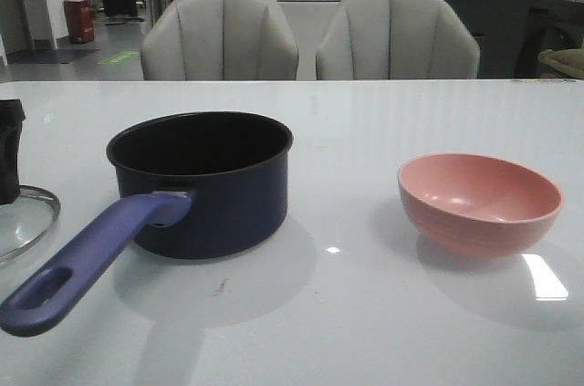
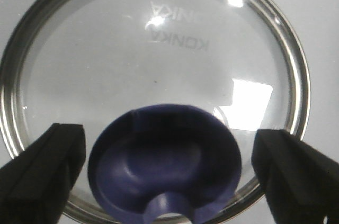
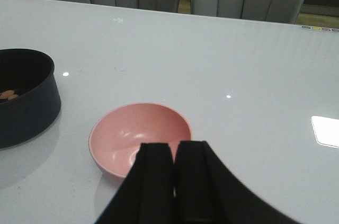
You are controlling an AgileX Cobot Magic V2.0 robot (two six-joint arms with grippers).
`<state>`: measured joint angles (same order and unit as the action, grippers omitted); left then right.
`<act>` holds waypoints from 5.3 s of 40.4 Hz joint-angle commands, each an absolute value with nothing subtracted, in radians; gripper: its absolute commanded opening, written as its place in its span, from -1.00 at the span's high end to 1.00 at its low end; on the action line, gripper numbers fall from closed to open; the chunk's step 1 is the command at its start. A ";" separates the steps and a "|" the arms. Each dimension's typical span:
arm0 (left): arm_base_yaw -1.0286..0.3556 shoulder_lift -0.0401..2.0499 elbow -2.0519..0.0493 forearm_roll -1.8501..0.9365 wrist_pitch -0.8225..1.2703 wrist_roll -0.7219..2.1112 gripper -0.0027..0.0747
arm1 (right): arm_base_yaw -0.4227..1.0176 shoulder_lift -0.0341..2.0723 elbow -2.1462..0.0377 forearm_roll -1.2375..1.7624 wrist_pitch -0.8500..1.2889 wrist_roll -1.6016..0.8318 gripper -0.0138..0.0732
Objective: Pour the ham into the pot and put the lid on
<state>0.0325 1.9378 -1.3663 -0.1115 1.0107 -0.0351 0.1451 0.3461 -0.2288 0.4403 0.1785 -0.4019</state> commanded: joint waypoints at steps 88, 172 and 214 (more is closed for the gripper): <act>-0.445 1.923 -1.897 -0.175 1.226 0.039 0.07 | 0.144 0.351 -0.255 0.449 0.101 -0.413 0.35; -0.447 1.177 -1.242 -0.096 1.046 0.130 0.16 | 0.144 0.351 -0.255 0.449 0.101 -0.413 0.35; -0.447 0.214 -0.426 -0.110 0.476 0.130 0.64 | 0.144 0.351 -0.255 0.449 0.101 -0.413 0.35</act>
<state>-0.4413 0.2052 -0.4122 -0.0917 0.5718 0.1330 0.1451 0.3461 -0.2288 0.4403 0.1785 -0.4019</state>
